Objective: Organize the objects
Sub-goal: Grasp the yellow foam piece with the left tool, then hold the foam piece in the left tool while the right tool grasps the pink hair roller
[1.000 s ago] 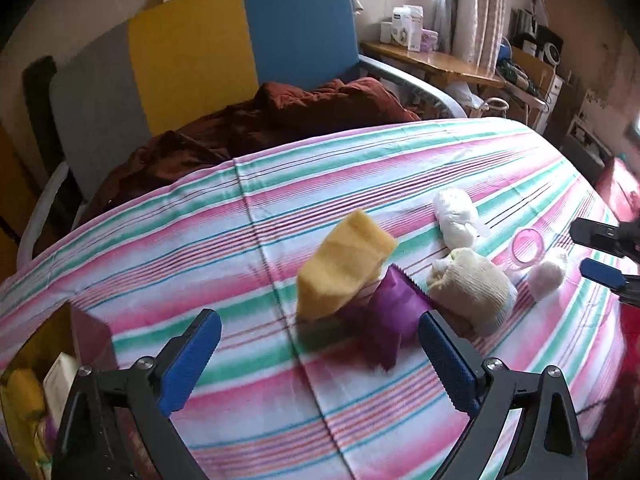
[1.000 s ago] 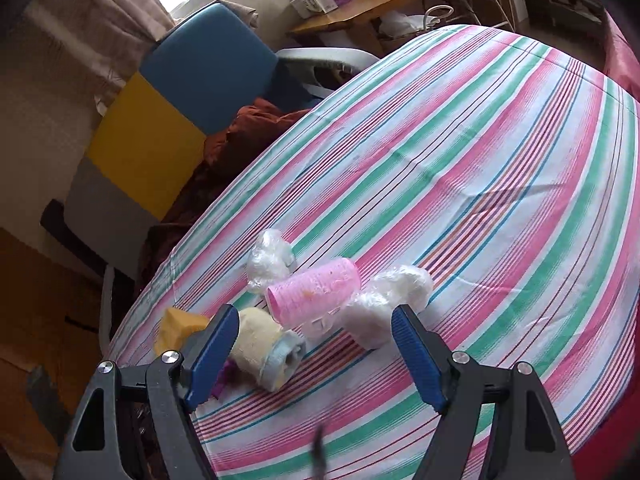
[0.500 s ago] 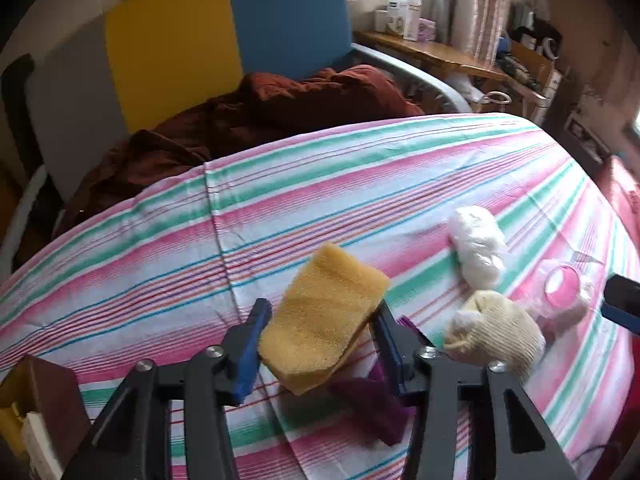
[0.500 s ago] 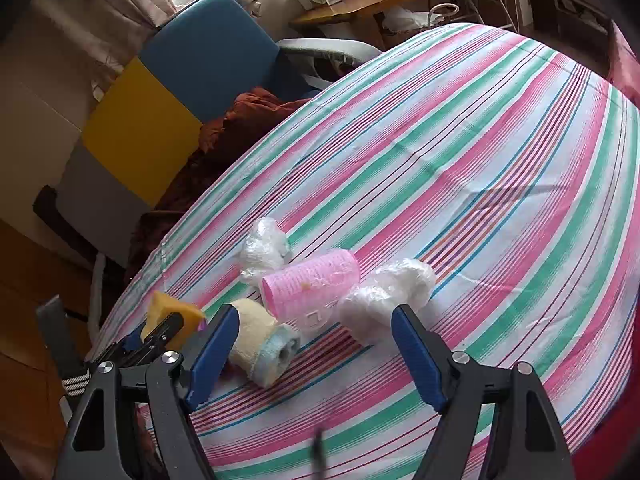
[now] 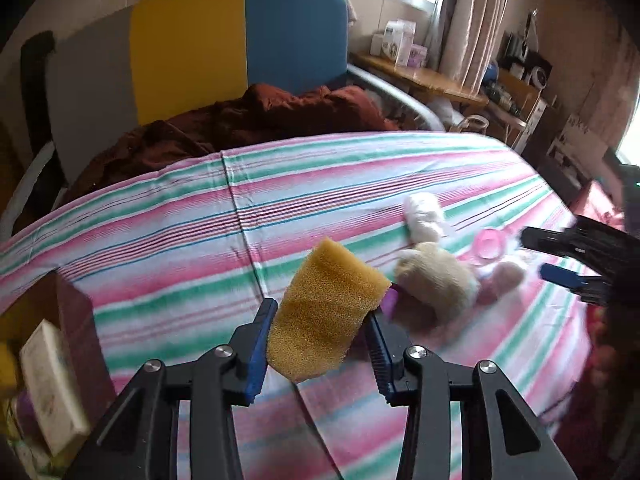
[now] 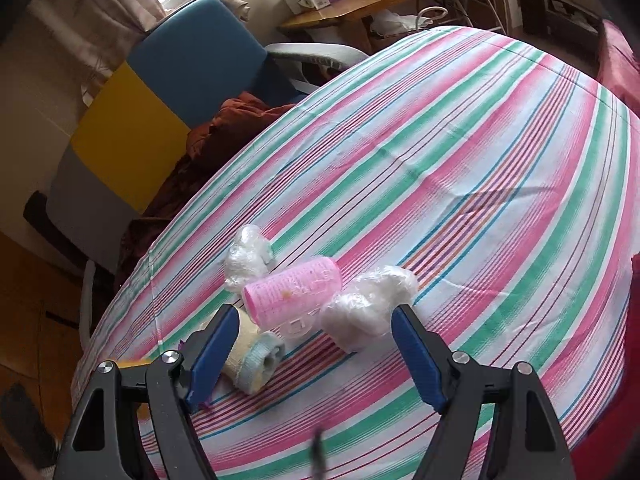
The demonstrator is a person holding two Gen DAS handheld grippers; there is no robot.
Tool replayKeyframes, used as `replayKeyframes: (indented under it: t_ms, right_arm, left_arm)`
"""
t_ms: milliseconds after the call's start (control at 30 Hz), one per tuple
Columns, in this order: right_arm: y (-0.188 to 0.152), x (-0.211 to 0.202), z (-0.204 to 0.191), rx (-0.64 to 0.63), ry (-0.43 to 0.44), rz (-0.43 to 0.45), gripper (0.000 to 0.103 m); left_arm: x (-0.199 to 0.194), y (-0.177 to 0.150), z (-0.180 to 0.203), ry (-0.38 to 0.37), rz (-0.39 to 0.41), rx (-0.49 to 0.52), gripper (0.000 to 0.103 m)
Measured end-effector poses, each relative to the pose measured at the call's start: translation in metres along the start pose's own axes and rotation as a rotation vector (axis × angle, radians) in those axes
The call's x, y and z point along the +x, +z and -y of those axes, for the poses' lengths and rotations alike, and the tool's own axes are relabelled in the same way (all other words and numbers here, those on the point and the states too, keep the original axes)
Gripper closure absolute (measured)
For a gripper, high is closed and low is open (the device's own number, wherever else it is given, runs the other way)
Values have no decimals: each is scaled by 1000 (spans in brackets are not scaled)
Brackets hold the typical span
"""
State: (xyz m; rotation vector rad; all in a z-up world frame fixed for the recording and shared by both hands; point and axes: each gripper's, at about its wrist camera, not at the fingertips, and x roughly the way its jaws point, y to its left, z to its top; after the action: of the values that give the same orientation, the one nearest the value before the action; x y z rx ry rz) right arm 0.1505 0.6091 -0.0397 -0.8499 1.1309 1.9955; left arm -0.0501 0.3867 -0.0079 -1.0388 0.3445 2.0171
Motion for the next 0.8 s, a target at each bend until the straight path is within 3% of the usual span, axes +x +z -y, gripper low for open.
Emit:
replayKeyframes:
  t_ms: [200, 467, 800]
  right_arm:
    - [2, -2, 10, 60, 27, 13, 23]
    - [4, -2, 27, 150, 24, 11, 23]
    - [4, -5, 4, 44, 62, 21, 23]
  left_arm:
    - [-49, -42, 16, -40, 61, 25, 59]
    - [-48, -104, 35, -86, -10, 73, 60]
    - [-42, -118, 41, -86, -2, 96, 61]
